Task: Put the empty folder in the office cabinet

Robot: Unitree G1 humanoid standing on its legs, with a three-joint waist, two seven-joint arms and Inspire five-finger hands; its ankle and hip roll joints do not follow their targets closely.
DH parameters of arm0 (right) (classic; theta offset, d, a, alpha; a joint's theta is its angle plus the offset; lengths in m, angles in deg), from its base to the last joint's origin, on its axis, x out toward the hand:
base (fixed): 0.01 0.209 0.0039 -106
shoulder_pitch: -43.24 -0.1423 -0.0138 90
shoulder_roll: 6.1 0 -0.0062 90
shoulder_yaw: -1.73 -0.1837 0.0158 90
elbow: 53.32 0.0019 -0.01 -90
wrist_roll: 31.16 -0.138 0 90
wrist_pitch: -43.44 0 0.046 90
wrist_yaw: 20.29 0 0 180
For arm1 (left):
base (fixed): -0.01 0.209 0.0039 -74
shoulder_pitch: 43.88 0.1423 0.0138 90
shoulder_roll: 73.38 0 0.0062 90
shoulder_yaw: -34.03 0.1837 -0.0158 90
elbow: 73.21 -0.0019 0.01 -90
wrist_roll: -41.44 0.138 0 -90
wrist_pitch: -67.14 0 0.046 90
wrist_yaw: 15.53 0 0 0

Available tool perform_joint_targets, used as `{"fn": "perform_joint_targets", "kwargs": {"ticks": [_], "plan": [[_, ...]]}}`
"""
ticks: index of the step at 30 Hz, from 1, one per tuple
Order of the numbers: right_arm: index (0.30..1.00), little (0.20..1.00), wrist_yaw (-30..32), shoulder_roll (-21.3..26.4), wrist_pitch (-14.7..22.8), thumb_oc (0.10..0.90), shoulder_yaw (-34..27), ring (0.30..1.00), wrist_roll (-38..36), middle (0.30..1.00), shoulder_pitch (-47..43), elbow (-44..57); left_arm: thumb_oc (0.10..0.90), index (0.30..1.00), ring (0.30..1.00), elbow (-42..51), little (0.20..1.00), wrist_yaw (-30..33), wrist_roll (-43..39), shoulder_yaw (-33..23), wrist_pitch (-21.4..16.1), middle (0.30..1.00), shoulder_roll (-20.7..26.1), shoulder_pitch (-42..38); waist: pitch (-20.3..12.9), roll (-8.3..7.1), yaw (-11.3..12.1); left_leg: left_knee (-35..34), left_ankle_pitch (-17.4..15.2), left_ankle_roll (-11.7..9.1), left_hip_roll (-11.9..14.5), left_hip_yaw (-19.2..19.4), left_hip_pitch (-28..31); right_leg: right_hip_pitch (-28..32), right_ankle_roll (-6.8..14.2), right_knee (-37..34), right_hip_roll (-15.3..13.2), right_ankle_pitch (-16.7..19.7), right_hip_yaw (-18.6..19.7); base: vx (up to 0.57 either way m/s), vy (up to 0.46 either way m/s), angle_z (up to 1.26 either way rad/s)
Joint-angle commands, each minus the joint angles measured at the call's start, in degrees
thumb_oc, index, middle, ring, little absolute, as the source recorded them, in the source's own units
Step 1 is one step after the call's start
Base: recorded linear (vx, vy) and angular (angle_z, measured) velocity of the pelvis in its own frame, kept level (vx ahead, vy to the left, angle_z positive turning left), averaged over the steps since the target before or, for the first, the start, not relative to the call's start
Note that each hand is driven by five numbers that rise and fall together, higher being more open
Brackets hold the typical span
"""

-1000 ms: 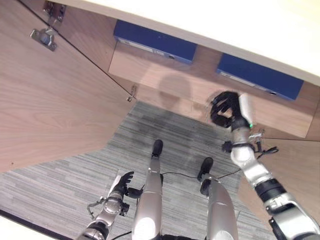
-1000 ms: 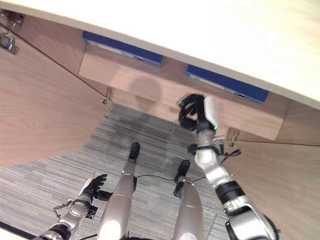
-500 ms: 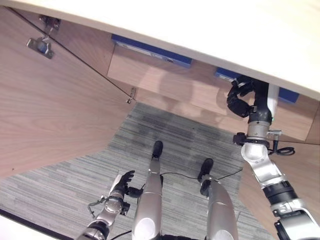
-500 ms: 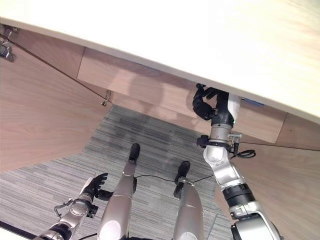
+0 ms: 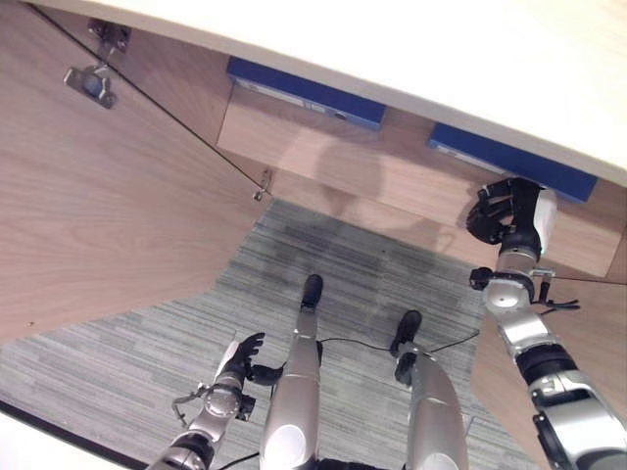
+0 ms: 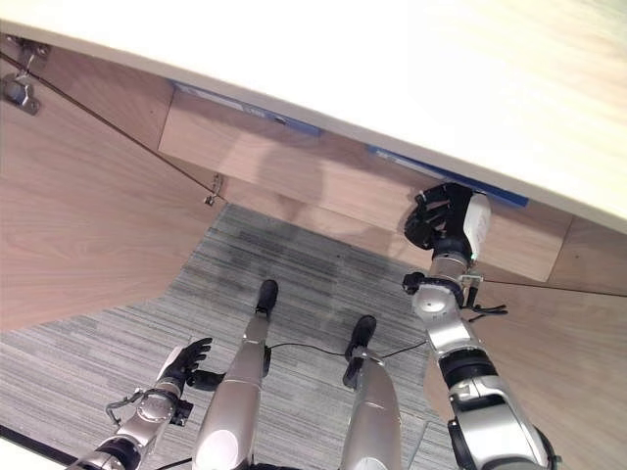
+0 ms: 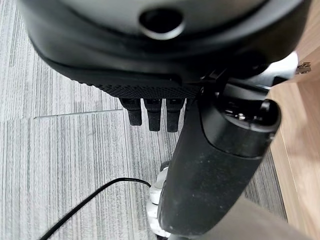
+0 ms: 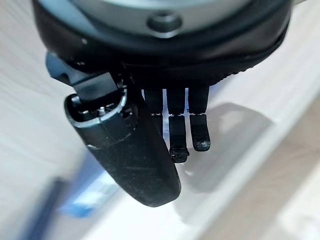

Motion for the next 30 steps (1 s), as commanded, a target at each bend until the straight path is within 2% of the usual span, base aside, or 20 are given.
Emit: {"fn": "perform_joint_targets", "kwargs": {"ticks": [1,5,11,17,26,29,30], "plan": [[0.300,0.300,0.56,5.91,4.15,0.400,-0.47,0.300,-3.04,0.300,-5.18,-0.29,0.800,0.900,0.900,1.49,0.900,-0.80,-2.22,2.77,-0.92,0.900,2.44,4.58,-1.37,2.63,0.22,1.20,-0.81,-1.83,1.82,0.41,-3.60,4.44,4.26,1.56,-1.97,-5.97,2.82,0.00,0.002,0.04],[0.300,0.300,-1.19,6.96,3.95,0.400,1.20,0.300,-8.30,0.300,-10.62,-10.62,0.800,0.900,0.900,2.30,0.900,-1.39,-3.02,4.50,-1.23,0.900,3.50,5.09,-1.37,3.81,1.24,1.64,-1.05,-1.96,1.28,0.47,-4.23,3.74,4.32,2.54,-2.34,-6.65,2.67,0.01,-0.004,0.04],[0.300,0.300,-3.45,8.08,3.71,0.400,1.55,0.300,-13.71,0.300,-14.08,-19.27,0.800,0.900,0.900,3.54,0.900,-2.11,-3.60,5.93,-1.31,0.900,4.36,5.74,-1.37,4.94,2.25,1.66,-0.90,-2.03,1.07,0.41,-4.71,3.12,4.37,3.19,-2.49,-6.94,2.46,0.00,0.001,0.02],[0.300,0.300,-5.63,12.60,2.15,0.400,3.45,0.300,-15.33,0.300,-17.54,-26.19,0.800,0.900,0.900,5.45,0.900,-3.28,-4.16,7.26,-1.41,0.900,5.51,6.27,-1.37,6.27,3.30,1.80,-0.58,-2.11,0.70,0.24,-5.58,2.29,4.42,4.12,-2.83,-7.27,2.13,0.00,0.001,0.04],[0.300,0.300,-5.43,16.43,1.18,0.400,4.27,0.300,-15.67,0.300,-20.52,-28.67,0.800,0.900,0.900,5.79,0.900,-3.84,-4.10,8.08,-1.27,0.900,5.74,6.17,-1.37,6.95,3.75,1.70,-0.39,-2.08,0.45,0.47,-5.50,2.42,4.52,4.53,-3.18,-7.29,1.99,0.00,0.003,0.03],[0.300,0.300,-5.01,14.63,2.00,0.400,2.75,0.300,-16.94,0.300,-18.39,-26.20,0.800,0.900,0.900,4.65,0.900,-3.79,-3.80,7.38,-0.89,0.900,5.06,5.47,-1.37,6.37,3.26,1.51,-0.62,-1.98,0.45,0.62,-4.33,3.71,4.49,3.91,-3.14,-7.02,1.98,0.00,0.000,0.00],[0.300,0.300,-4.51,11.70,2.95,0.400,1.54,0.300,-17.04,0.300,-15.21,-22.07,0.800,0.900,0.900,3.65,0.900,-3.48,-3.49,6.53,-0.56,0.900,4.29,5.08,-1.37,5.75,2.72,1.68,-0.85,-1.92,0.60,0.82,-3.50,4.78,4.46,3.35,-3.13,-6.79,2.04,0.00,0.000,0.00]]}}
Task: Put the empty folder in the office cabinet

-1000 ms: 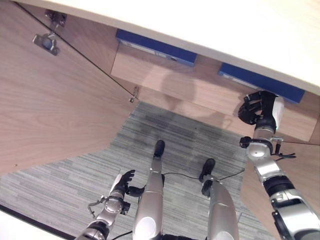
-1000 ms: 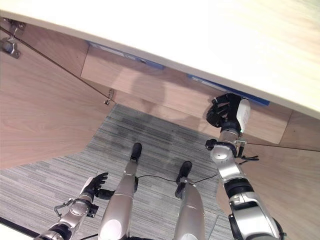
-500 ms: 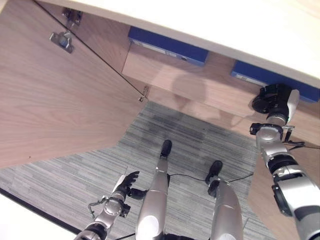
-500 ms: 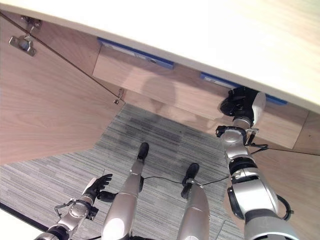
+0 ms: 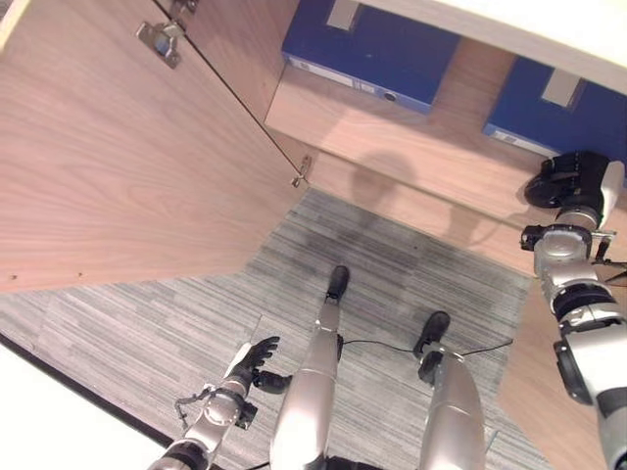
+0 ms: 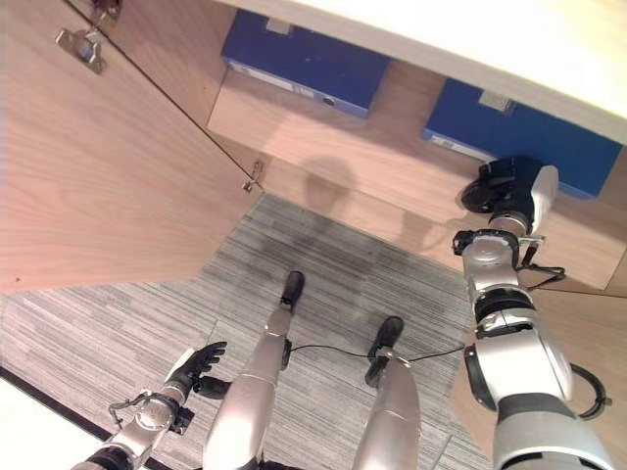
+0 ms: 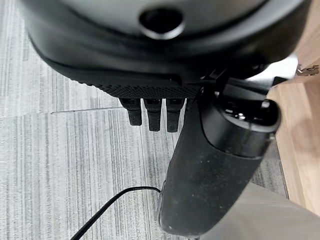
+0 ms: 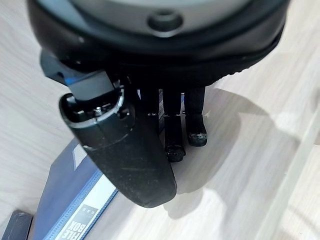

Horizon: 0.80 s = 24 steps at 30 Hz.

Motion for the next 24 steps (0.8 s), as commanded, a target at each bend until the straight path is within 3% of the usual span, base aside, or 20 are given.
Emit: {"fn": "perform_joint_targets", "kwargs": {"ticks": [1,3,6,10,11,12,13,18,24], "plan": [[0.300,0.300,2.19,0.28,2.20,0.400,-3.11,0.300,-0.44,0.300,8.58,10.49,0.800,0.900,0.900,-4.10,0.900,0.73,-0.87,0.34,0.11,0.900,0.16,1.16,-0.90,1.32,-1.38,0.77,-0.87,-1.63,2.48,0.85,1.01,10.53,4.44,-2.22,-0.92,-4.73,0.88,0.03,0.033,0.02],[0.300,0.300,2.34,-6.06,2.97,0.400,-5.23,0.300,3.25,0.300,19.13,22.89,0.800,0.900,0.900,-6.15,0.900,1.20,0.29,-1.59,0.76,0.900,-1.70,1.54,-1.28,-0.63,-3.19,0.63,-1.67,-1.39,2.94,1.33,4.25,13.70,4.29,-4.25,-0.45,-4.04,1.32,0.06,0.047,-0.02],[0.300,0.300,0.27,-11.49,3.67,0.400,-5.72,0.300,6.41,0.300,30.61,33.86,0.800,0.900,0.900,-9.06,0.900,1.55,2.11,-4.51,1.89,0.900,-3.38,2.40,-3.45,-2.83,-5.29,-0.04,-2.24,-1.19,4.03,2.19,8.06,17.27,4.25,-7.10,0.30,-2.77,1.77,0.10,0.044,-0.20],[0.300,0.300,-4.65,-14.64,3.29,0.400,-3.85,0.300,8.84,0.300,39.33,36.42,0.800,0.900,0.900,-12.08,0.900,0.88,5.16,-7.35,2.95,0.900,-4.61,3.62,-7.58,-4.98,-7.42,-1.02,-3.30,-1.14,5.41,3.51,13.53,22.04,4.28,-10.04,1.31,-2.00,2.22,0.14,0.040,-0.26],[0.406,0.406,-5.88,-15.11,3.09,0.471,-3.14,0.406,9.14,0.406,40.72,37.32,0.800,0.900,0.900,-12.57,0.900,0.73,6.12,-7.72,3.02,0.900,-4.54,4.20,-8.46,-5.54,-7.76,-1.42,-3.54,-1.11,5.79,3.91,15.19,23.34,4.28,-10.69,1.41,-1.78,2.42,0.13,0.030,-0.22],[0.627,0.627,-6.92,-15.20,2.94,0.618,-2.38,0.627,9.83,0.627,41.88,37.98,0.800,0.900,0.900,-13.18,0.900,0.35,6.97,-8.17,3.19,0.900,-4.51,4.56,-9.44,-6.01,-8.07,-1.75,-3.82,-1.02,6.06,4.21,16.61,24.43,4.30,-11.28,1.62,-1.64,2.64,0.15,0.015,-0.28],[0.900,0.900,-9.17,-15.08,2.63,0.800,-1.06,0.900,11.03,0.900,43.94,38.68,0.800,0.900,0.900,-14.15,0.900,0.17,8.06,-8.99,3.42,0.900,-4.29,5.17,-11.25,-6.79,-8.55,-2.20,-4.22,-0.84,6.53,4.77,18.66,25.85,4.37,-11.76,1.87,-1.62,2.83,0.10,0.005,-0.20],[0.900,0.900,-14.56,-15.18,2.59,0.800,0.73,0.900,11.55,0.900,49.16,41.88,0.800,0.900,0.900,-14.58,0.900,-0.28,8.31,-11.71,3.45,0.900,-3.84,7.79,-15.21,-7.68,-8.71,-3.03,-5.00,-0.70,7.20,5.02,23.84,30.39,4.24,-12.43,2.59,-2.78,2.58,0.07,-0.018,-0.16],[0.900,0.900,-17.16,-15.93,2.41,0.800,1.23,0.900,11.55,0.900,52.57,41.97,0.800,0.900,0.900,-14.98,0.900,-0.53,7.99,-13.75,3.50,0.900,-3.81,10.23,-18.44,-7.33,-7.77,-5.60,-3.52,-1.67,7.61,3.88,26.32,34.58,3.55,-13.68,3.35,-4.34,0.51,0.04,-0.049,0.08]]}}
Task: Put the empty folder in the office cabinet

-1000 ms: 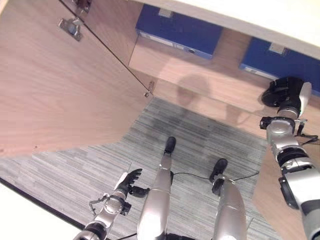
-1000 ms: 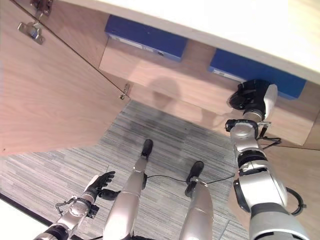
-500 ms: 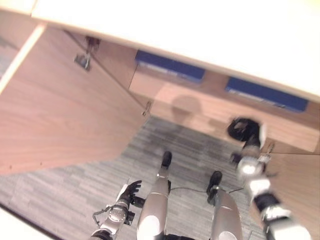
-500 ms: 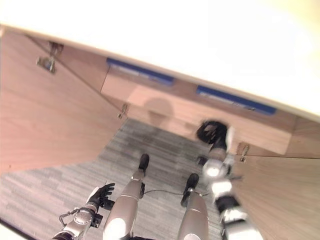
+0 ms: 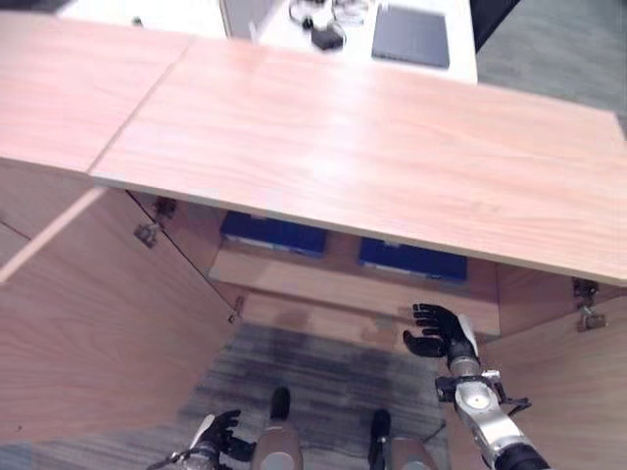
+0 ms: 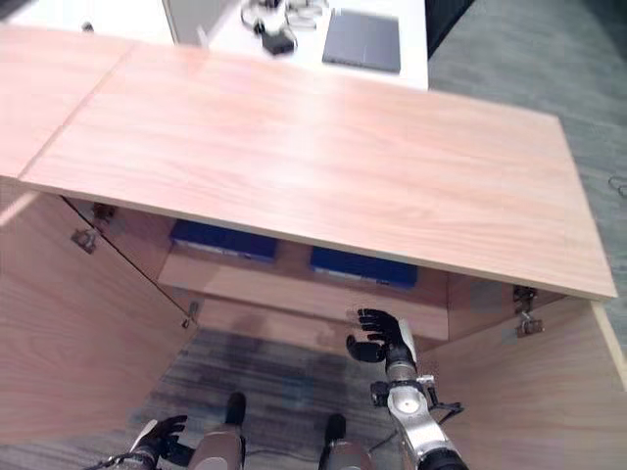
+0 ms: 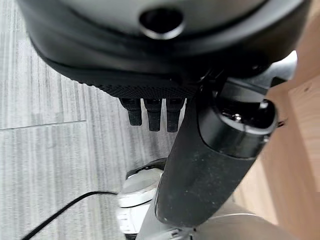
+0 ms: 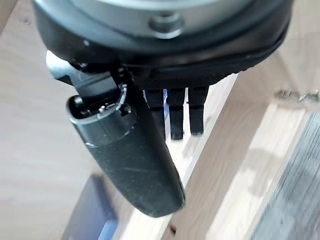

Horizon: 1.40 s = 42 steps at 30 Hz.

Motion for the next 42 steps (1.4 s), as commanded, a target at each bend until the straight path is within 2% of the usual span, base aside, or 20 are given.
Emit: {"fn": "perform_joint_targets", "kwargs": {"ticks": [1,3,5,6,7,8,10,14,16,22,23,25,27,28,29,30,31,32,35,42], "plan": [[0.900,0.900,-0.77,2.24,3.87,0.800,-0.68,0.900,2.08,0.900,0.40,5.99,0.800,0.900,0.900,-0.92,0.900,-0.17,-0.02,-1.48,-0.59,0.900,0.16,0.48,-2.47,1.33,1.24,-1.83,3.31,-3.69,4.00,-3.02,-3.07,2.33,2.24,4.81,-0.87,-8.48,-2.59,-0.04,-0.054,0.25],[0.900,0.900,-0.43,2.83,3.66,0.800,-0.15,0.900,2.28,0.900,0.35,5.59,0.800,0.900,0.900,-1.11,0.900,0.27,-1.12,-1.99,-0.53,0.900,-0.22,-0.40,-2.60,1.71,1.87,-2.88,7.12,-5.44,4.51,-2.46,-5.13,4.24,1.63,2.01,-0.68,-8.40,-5.20,-0.08,-0.040,0.33],[0.900,0.900,-0.15,3.07,3.51,0.800,0.29,0.900,2.54,0.900,-0.29,4.86,0.800,0.900,0.900,-1.24,0.900,0.60,-1.68,-2.25,-0.63,0.900,-0.57,-0.86,-2.50,1.84,2.13,-3.66,8.12,-5.69,4.87,-2.02,-5.69,4.78,1.39,0.92,-0.67,-8.04,-6.36,-0.10,-0.001,0.83],[0.900,0.900,-0.49,3.88,3.20,0.800,0.91,0.900,2.93,0.900,-0.71,3.65,0.800,0.900,0.900,-1.36,0.900,1.02,-2.44,-2.85,-0.90,0.900,-1.32,-0.71,-2.38,1.61,2.84,-3.18,7.87,-5.24,5.30,-0.15,-6.01,5.73,1.49,-0.06,-1.27,-7.56,-8.11,-0.29,0.065,0.71],[0.900,0.900,-0.51,3.95,2.78,0.800,0.88,0.900,1.69,0.900,-1.69,2.12,0.800,0.900,0.900,-1.67,0.900,1.04,-2.55,-3.18,-0.65,0.900,-1.56,-0.57,-2.60,0.95,1.87,-0.78,7.11,-3.42,7.29,6.31,-6.05,5.67,1.42,-1.28,-2.48,-5.67,-10.56,-0.25,0.071,0.45],[0.900,0.900,-0.51,3.97,2.80,0.800,0.87,0.900,1.67,0.900,-1.77,2.07,0.800,0.900,0.900,-1.67,0.900,1.03,-2.55,-3.19,-0.65,0.900,-1.58,-0.62,-2.77,1.03,1.92,-0.70,7.22,-3.31,7.34,6.32,-6.39,5.44,1.46,-1.52,-2.40,-5.29,-10.53,-0.24,0.090,0.61],[0.900,0.900,-1.09,4.05,2.40,0.800,0.55,0.900,0.41,0.900,-1.56,0.91,0.800,0.900,0.900,-2.05,0.900,0.60,-1.86,-3.57,-0.50,0.900,-1.80,0.76,-3.48,0.67,1.16,1.98,5.54,-2.88,9.79,12.98,-4.61,5.38,1.38,-2.96,-3.27,-3.55,-13.25,-0.17,0.091,0.81],[0.900,0.900,-2.17,4.12,2.01,0.800,-0.54,0.900,-0.84,0.900,-1.06,0.32,0.800,0.900,0.900,-5.47,0.900,0.62,-0.22,-5.79,0.56,0.900,-1.60,2.83,-4.96,-0.05,0.30,5.58,0.51,-3.46,11.66,17.92,0.95,5.29,1.50,-2.50,-6.24,-1.34,-17.48,-0.08,0.155,0.85],[0.900,0.900,-2.05,3.74,1.77,0.800,-1.82,0.900,-1.12,0.900,-0.22,0.29,0.800,0.900,0.900,-6.63,0.900,1.17,0.61,-6.51,1.00,0.900,-1.37,3.17,-5.90,0.03,0.00,5.00,-0.59,-3.54,10.98,18.18,2.70,5.55,1.92,-0.61,-8.17,-0.83,-19.40,0.10,0.211,0.81],[0.900,0.900,-1.61,1.13,0.35,0.800,-3.78,0.900,-1.39,0.900,-0.04,-3.98,0.800,0.900,0.900,-5.67,0.900,0.83,0.84,-5.86,0.98,0.900,-0.89,2.25,-6.43,-0.76,1.73,5.78,-4.71,-0.50,5.77,16.04,0.69,6.39,4.52,5.29,-14.61,1.32,-21.56,0.08,0.267,0.78],[0.900,0.900,-1.16,-0.17,0.02,0.800,-4.15,0.900,-1.78,0.900,-0.92,-6.41,0.800,0.900,0.900,-2.97,0.900,0.65,-1.83,-5.98,0.29,0.900,-0.56,1.89,-5.92,-0.92,2.74,6.22,-6.81,1.69,3.01,15.91,0.88,5.03,5.93,10.21,-18.28,4.71,-21.48,0.07,0.306,0.66],[0.900,0.900,-0.81,-1.55,-0.45,0.800,-3.77,0.900,-1.82,0.900,-2.04,-8.22,0.800,0.900,0.900,-0.69,0.900,1.52,-4.15,-5.97,-0.10,0.900,0.06,0.82,-5.18,-0.61,3.37,5.88,-7.46,3.52,0.75,15.18,1.28,3.33,7.18,15.86,-20.34,9.60,-19.92,0.09,0.301,0.25],[0.900,0.900,-0.80,-2.60,-0.28,0.800,-3.21,0.900,-2.23,0.900,-1.51,-7.91,0.800,0.900,0.900,0.31,0.900,2.32,-5.83,-5.77,-0.63,0.900,0.94,-0.92,-4.92,-0.26,2.78,3.33,-6.34,4.39,-0.96,12.37,1.58,1.06,7.56,17.04,-16.92,9.39,-14.01,0.07,0.197,0.38],[0.900,0.900,-0.69,-2.45,-0.17,0.800,-3.19,0.900,-2.86,0.900,-0.37,-6.98,0.800,0.900,0.900,1.88,0.900,2.80,-7.33,-4.97,-1.35,0.900,0.90,-2.08,-4.90,0.47,0.97,0.46,-5.31,4.69,-2.85,8.59,2.49,-1.01,6.60,15.09,-10.37,3.62,-5.44,0.07,0.164,0.91],[0.900,0.900,-0.69,-2.43,-0.18,0.800,-3.20,0.900,-2.87,0.900,-0.38,-6.97,0.800,0.900,0.900,1.89,0.900,2.80,-7.33,-4.96,-1.34,0.900,0.88,-2.10,-5.04,0.58,0.97,0.37,-5.13,4.65,-2.70,8.56,2.31,-1.12,6.50,14.88,-10.19,3.82,-5.52,0.15,0.160,1.03],[0.900,0.900,-0.43,-2.22,0.10,0.800,-3.24,0.900,-3.34,0.900,0.21,-6.57,0.800,0.900,0.900,2.74,0.900,3.20,-7.22,-4.12,-1.72,0.900,0.96,-2.94,-4.81,0.99,-0.11,-0.71,-4.81,4.84,-3.76,6.56,2.97,-2.28,5.79,13.44,-6.19,-0.05,-1.89,0.07,0.044,1.34],[0.900,0.900,-0.43,-2.19,0.10,0.800,-3.25,0.900,-3.34,0.900,0.20,-6.56,0.800,0.900,0.900,2.74,0.900,3.20,-7.22,-4.11,-1.71,0.900,0.93,-2.96,-4.91,1.10,-0.12,-0.78,-4.67,4.79,-3.63,6.53,2.84,-2.34,5.70,13.26,-6.04,0.13,-1.96,0.18,0.053,1.20],[0.900,0.900,1.02,-1.65,0.95,0.800,-3.44,0.900,-4.62,0.900,0.29,-6.20,0.800,0.900,0.900,4.47,0.900,4.10,-7.30,-1.67,-2.27,0.900,1.41,-5.50,-4.33,0.51,-0.91,-0.71,-4.43,4.65,-5.72,4.09,2.47,-2.14,4.07,6.50,-3.15,-1.98,0.35,0.12,-0.021,1.39],[0.900,0.900,-0.10,-0.89,0.83,0.800,-4.18,0.900,-3.64,0.900,2.30,-6.38,0.800,0.900,0.900,7.70,0.900,3.38,-8.97,-2.16,-3.16,0.900,0.70,-5.27,-5.33,-0.06,-1.10,-2.56,-4.40,3.90,-6.64,0.28,3.15,2.01,3.52,-1.45,-1.94,-1.18,-0.57,0.11,-0.094,1.33],[0.900,0.900,-0.25,-0.12,0.69,0.800,-6.76,0.900,-3.34,0.900,5.25,-6.68,0.800,0.900,0.900,19.02,0.900,3.03,-12.10,-2.86,-4.69,0.900,0.48,-1.65,-6.85,0.13,-0.45,-4.27,-4.32,3.00,-6.14,-1.40,5.33,6.67,3.25,-6.19,-2.04,-0.40,-2.03,0.09,-0.067,0.35]]}}
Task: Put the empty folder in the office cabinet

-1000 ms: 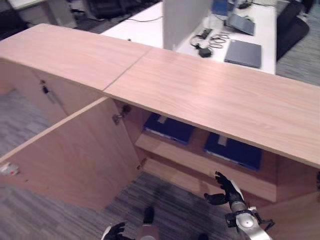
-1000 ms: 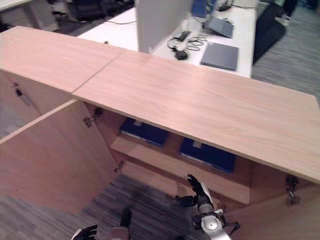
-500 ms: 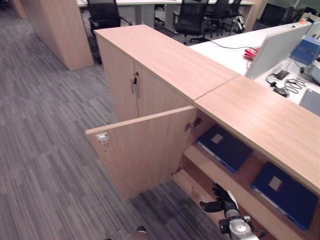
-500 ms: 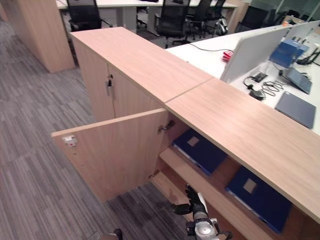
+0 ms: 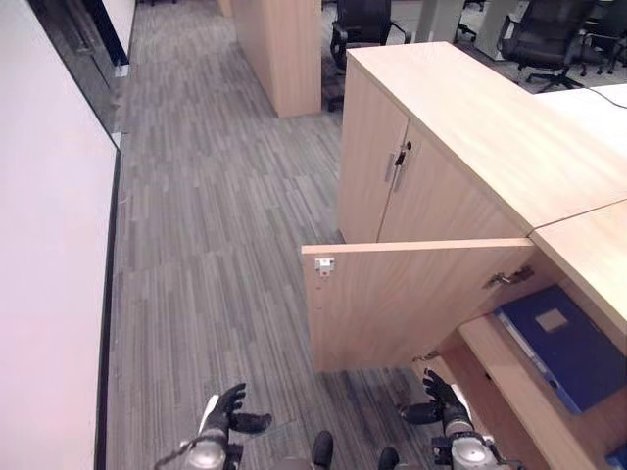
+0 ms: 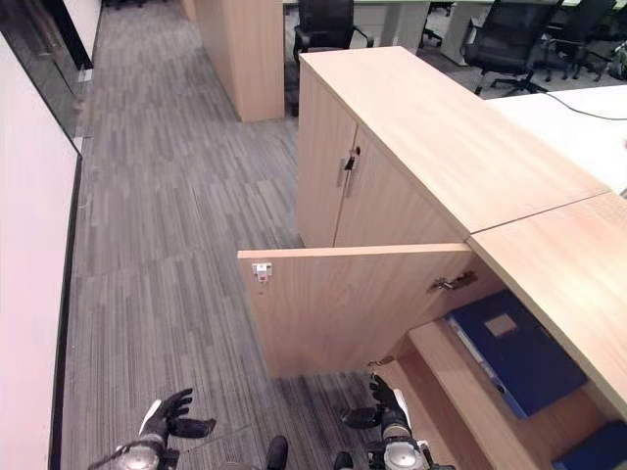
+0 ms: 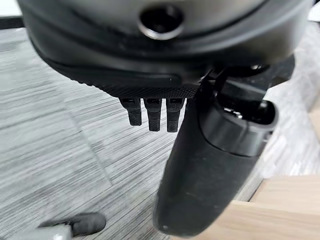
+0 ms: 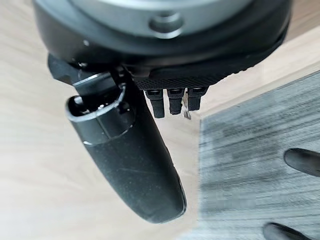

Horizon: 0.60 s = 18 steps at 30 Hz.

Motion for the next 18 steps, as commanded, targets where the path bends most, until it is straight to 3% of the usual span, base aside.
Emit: {"fn": "perform_joint_targets", "kwargs": {"ticks": [1,8,18], "plan": [[0.900,0.900,1.43,4.69,3.30,0.800,-1.80,0.900,-0.25,0.900,-0.66,4.56,0.800,0.900,0.900,4.78,0.900,0.41,-1.15,-1.17,-4.87,0.900,1.89,-5.95,-1.54,-0.18,-0.31,2.69,-5.94,-7.13,7.66,0.63,0.69,3.57,3.73,2.35,-2.61,-5.36,-1.03,0.06,-0.059,0.13],[0.900,0.900,0.97,4.48,3.03,0.800,-1.98,0.900,0.49,0.900,0.63,4.59,0.800,0.900,0.900,13.66,0.900,1.49,-2.45,-2.93,-6.03,0.900,3.55,-7.71,-2.63,0.09,-1.56,0.96,-6.11,-7.69,8.95,1.94,3.55,5.89,3.58,-0.68,-2.16,-4.96,-0.20,0.03,-0.050,-0.06],[0.900,0.900,-1.36,6.08,2.41,0.800,1.14,0.900,1.33,0.900,1.60,3.96,0.800,0.900,0.900,11.83,0.900,3.18,-5.66,-2.33,-6.16,0.900,10.93,-23.37,-3.50,1.20,-5.53,0.31,-5.92,-8.79,10.73,4.69,5.83,6.01,3.42,-1.83,-1.37,-4.48,2.40,0.01,-0.037,-0.22]]}}
